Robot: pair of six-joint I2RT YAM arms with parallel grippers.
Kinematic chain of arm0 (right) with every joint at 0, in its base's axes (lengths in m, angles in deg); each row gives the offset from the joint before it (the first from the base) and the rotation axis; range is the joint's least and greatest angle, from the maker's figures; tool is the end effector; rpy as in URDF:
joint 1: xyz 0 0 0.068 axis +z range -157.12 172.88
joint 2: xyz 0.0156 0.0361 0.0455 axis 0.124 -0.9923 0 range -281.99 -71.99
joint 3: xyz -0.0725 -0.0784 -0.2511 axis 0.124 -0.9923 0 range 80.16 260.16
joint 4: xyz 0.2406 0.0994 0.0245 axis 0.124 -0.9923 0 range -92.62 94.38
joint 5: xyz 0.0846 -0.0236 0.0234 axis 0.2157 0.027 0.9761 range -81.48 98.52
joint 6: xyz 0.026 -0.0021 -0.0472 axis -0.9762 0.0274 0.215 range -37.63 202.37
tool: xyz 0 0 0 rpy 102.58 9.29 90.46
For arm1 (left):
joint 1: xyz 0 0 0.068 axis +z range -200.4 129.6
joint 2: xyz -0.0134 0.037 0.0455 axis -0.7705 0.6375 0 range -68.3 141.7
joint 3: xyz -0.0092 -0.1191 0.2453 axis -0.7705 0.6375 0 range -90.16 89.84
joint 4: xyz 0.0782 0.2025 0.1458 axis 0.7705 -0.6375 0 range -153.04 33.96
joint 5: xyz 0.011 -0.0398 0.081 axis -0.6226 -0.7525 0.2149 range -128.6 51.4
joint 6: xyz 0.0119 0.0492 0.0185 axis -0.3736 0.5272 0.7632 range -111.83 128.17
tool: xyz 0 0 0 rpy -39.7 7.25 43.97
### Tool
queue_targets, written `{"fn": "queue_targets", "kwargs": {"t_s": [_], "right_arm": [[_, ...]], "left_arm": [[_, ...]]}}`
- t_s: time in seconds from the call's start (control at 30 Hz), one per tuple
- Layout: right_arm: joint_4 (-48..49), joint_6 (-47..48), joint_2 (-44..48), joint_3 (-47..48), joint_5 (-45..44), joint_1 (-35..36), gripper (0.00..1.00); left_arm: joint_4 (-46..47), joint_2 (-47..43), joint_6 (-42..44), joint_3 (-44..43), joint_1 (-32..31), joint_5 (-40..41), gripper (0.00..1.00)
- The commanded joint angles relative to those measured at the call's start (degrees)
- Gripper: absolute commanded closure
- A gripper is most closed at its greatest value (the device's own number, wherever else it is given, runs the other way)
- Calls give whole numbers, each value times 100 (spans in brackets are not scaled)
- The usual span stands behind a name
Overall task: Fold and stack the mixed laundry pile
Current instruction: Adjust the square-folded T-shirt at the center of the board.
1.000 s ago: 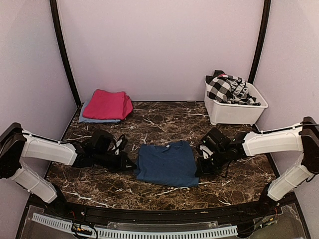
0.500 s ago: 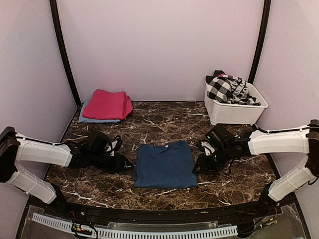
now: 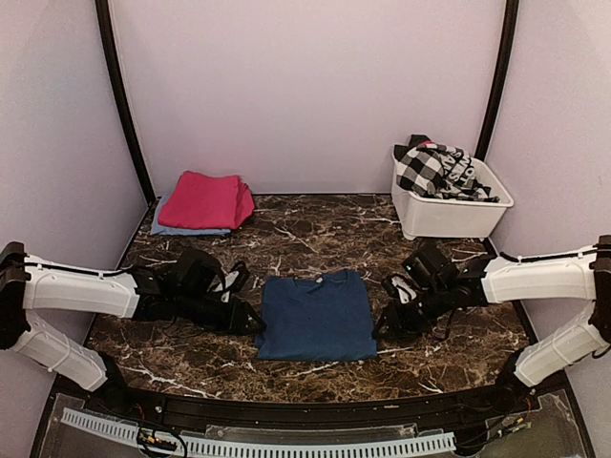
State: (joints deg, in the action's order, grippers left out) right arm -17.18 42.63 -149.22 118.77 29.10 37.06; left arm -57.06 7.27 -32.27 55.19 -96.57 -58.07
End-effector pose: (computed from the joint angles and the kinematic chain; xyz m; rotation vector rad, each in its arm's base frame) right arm 0.1661 0.1788 0.1718 -0.2485 2.8486 0.8939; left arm 0.1706 -0.1948 0.1822 0.3206 2.5221 -1.0918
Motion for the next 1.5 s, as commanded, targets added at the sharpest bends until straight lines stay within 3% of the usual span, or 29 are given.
{"fn": "queue_targets", "kwargs": {"t_s": [0.0,0.2,0.33,0.43,0.53,0.57,0.6,0.7,0.73,0.83,1.0,1.17,1.3,1.47], "right_arm": [[518,-101,-257,-183,244,-15,67],[834,-39,-814,-225,264,-15,78],[753,-17,-977,-233,134,-15,98],[584,54,-1058,-180,59,-15,100],[297,217,-915,-51,-50,-19,100],[131,278,-796,37,-132,-16,100],[-15,309,-616,119,-233,-15,93],[-313,450,-56,393,-420,-16,61],[-332,507,127,472,-406,-15,53],[-33,594,298,643,-58,-15,42],[1658,136,-100,575,1194,95,36],[3351,-568,-961,202,1856,378,35],[4523,-948,-1931,-419,2177,352,36],[4876,-1005,-2228,-942,2276,95,41]], "left_arm": [[-70,403,-150,-108,-150,-7,57],[-81,1029,-307,-102,-190,216,66],[-121,1101,-583,143,-179,509,80],[-395,1036,-742,247,-167,844,86],[-509,703,-741,323,-108,1012,86],[-517,397,-683,355,-91,1031,82],[-524,230,-648,368,-83,1087,78],[-703,-728,-205,288,-63,1238,49],[-726,-886,-45,246,-65,1191,44],[-609,-1148,586,-80,-67,790,27],[759,-324,515,-371,-319,-458,17],[2226,793,56,-284,-543,-1221,15],[2986,1324,-314,54,-549,-1155,15],[2798,1371,-432,653,-187,-748,16]]}}
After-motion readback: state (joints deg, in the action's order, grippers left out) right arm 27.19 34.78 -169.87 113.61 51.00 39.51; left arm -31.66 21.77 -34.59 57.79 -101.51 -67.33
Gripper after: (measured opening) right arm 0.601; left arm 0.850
